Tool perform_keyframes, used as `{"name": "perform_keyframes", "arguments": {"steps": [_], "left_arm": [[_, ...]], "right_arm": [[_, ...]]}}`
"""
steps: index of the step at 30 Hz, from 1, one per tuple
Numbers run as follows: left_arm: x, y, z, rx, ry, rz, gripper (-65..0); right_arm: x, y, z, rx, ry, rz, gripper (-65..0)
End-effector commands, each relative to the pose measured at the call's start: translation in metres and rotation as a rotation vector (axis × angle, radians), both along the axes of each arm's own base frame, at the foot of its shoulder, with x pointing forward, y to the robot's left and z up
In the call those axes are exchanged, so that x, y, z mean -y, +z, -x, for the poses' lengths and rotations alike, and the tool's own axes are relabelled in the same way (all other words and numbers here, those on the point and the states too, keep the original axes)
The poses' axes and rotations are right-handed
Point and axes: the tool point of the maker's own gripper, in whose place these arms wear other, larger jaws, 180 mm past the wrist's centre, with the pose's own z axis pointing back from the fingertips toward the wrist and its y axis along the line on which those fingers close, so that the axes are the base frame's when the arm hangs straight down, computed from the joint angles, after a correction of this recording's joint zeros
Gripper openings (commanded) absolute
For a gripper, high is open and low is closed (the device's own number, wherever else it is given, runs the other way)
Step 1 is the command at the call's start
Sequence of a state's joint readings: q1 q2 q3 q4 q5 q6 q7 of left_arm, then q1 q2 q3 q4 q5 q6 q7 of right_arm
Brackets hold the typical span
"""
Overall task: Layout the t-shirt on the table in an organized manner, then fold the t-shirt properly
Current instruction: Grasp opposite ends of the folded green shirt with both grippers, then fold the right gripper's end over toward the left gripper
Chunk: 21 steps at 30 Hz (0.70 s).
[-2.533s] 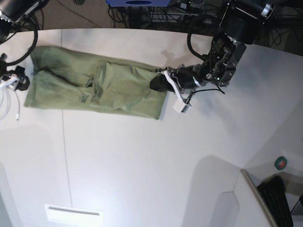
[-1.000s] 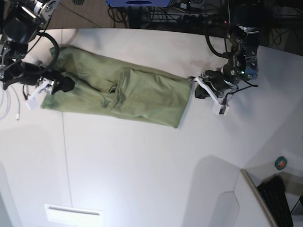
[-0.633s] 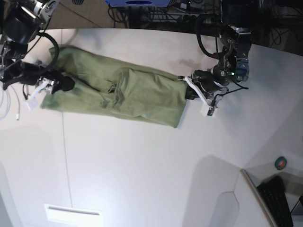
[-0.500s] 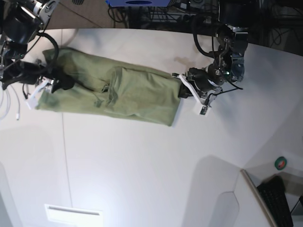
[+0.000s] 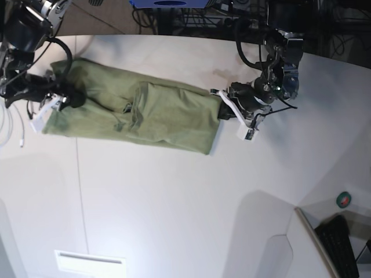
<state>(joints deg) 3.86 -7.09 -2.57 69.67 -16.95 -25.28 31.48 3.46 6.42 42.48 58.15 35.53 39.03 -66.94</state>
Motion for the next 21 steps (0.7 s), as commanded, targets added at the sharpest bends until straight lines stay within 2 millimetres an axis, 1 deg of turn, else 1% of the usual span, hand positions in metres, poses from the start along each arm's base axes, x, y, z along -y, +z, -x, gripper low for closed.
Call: {"name": "perform_keyframes", "arguments": {"steps": [1,7,9,10,11,12,15,17,18,21], "left_arm": [[-0.002,0.005,-0.004,0.014,-0.004,-0.006,-65.0],[-0.003,0.003,-0.003,0.009,-0.004,-0.007,-65.0],[-0.003,0.003,-0.003,0.006,-0.004,-0.008,-65.0],[-0.003,0.003,-0.003,0.006,-0.004,-0.008,-65.0],[-0.003,0.003,-0.003,0.006,-0.004,-0.008,-65.0],[-0.003,0.003,-0.003,0.006,-0.004,-0.008,-65.0],[-0.002,0.002,-0.002,0.005,-0.004,-0.007,-65.0],[0.001,0.002,-0.002,0.005,-0.005,-0.001,-65.0],[0.003,0.003,-0.002,0.005,-0.011,0.000,-65.0],[0.023,0.003,0.001,0.006,-0.076,0.005,-65.0]], "right_arm": [[0.007,0.006,-0.010,0.030,-0.010,0.016,-39.8],[0.008,0.007,-0.011,0.034,-0.013,0.015,-41.9],[0.008,0.008,-0.013,0.038,-0.014,0.015,-48.9],[0.008,0.009,-0.016,0.047,-0.016,0.016,-54.2],[0.008,0.010,-0.018,0.055,-0.019,0.018,-61.4],[0.009,0.010,-0.020,0.061,-0.024,0.020,-65.0],[0.012,0.011,-0.022,0.063,-0.040,0.026,-65.0],[0.015,0.010,-0.021,0.035,-0.075,0.027,-65.0],[0.018,0.013,-0.025,0.039,-0.090,0.036,-65.0],[0.028,0.027,-0.030,0.082,-0.088,0.091,-65.0]]}}
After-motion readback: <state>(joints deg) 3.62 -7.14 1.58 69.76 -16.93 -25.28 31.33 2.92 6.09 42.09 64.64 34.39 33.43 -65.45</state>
